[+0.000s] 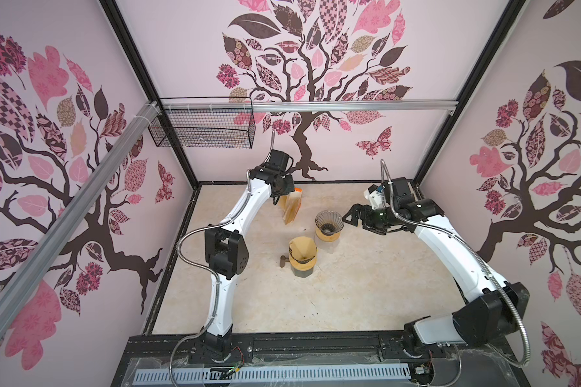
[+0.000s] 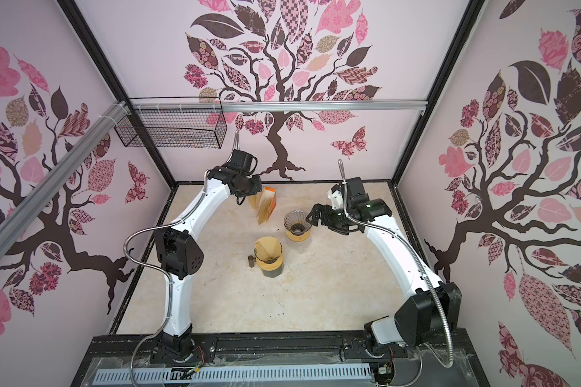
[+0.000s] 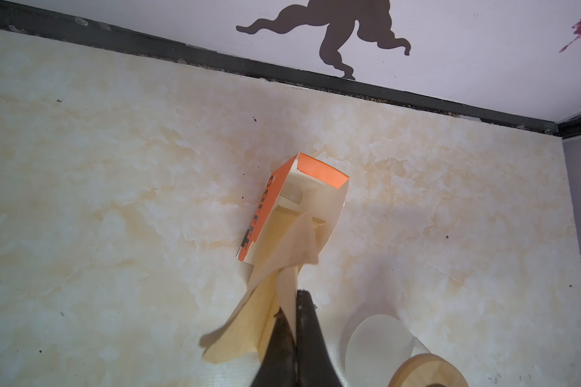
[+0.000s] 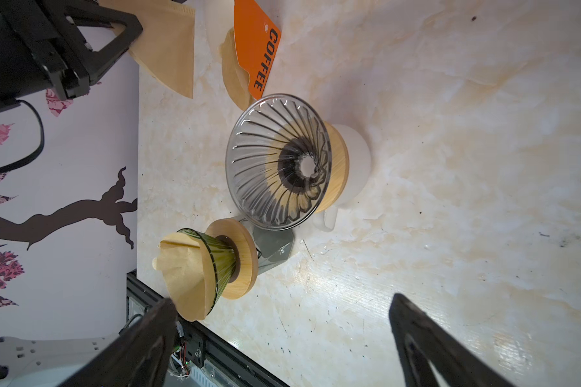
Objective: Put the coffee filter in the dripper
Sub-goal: 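Pull the tan paper filter up out of the box with the left gripper, then carry the filter over the glass dripper with the left gripper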
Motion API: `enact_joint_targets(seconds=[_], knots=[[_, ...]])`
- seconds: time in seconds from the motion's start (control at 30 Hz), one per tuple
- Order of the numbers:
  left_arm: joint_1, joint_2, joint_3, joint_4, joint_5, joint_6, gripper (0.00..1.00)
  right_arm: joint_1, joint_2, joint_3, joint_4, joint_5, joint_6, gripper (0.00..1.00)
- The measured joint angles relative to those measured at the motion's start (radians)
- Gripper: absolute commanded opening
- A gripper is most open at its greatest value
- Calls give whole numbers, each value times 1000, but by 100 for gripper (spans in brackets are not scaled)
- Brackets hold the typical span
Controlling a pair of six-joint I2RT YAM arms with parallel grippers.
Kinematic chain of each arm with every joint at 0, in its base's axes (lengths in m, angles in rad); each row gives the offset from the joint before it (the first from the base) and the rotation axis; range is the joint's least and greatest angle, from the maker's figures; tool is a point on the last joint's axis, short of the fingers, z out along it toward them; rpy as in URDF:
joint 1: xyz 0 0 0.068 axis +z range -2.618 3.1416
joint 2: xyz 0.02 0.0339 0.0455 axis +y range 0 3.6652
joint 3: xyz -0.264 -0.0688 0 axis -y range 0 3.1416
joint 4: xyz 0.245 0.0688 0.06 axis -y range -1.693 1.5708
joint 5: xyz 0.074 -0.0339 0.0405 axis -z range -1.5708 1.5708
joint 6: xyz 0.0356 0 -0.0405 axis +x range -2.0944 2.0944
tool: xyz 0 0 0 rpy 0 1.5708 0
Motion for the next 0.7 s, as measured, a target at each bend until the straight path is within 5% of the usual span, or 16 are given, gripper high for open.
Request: enact_joint_targets(seconds=[0.43, 0.7], knots=[[-6, -284, -59, -98, 174, 61, 0, 0, -2, 82, -47, 118, -18, 100], [-158, -339, -59, -219, 192, 142, 0, 0, -19, 92, -70, 214, -7, 100]])
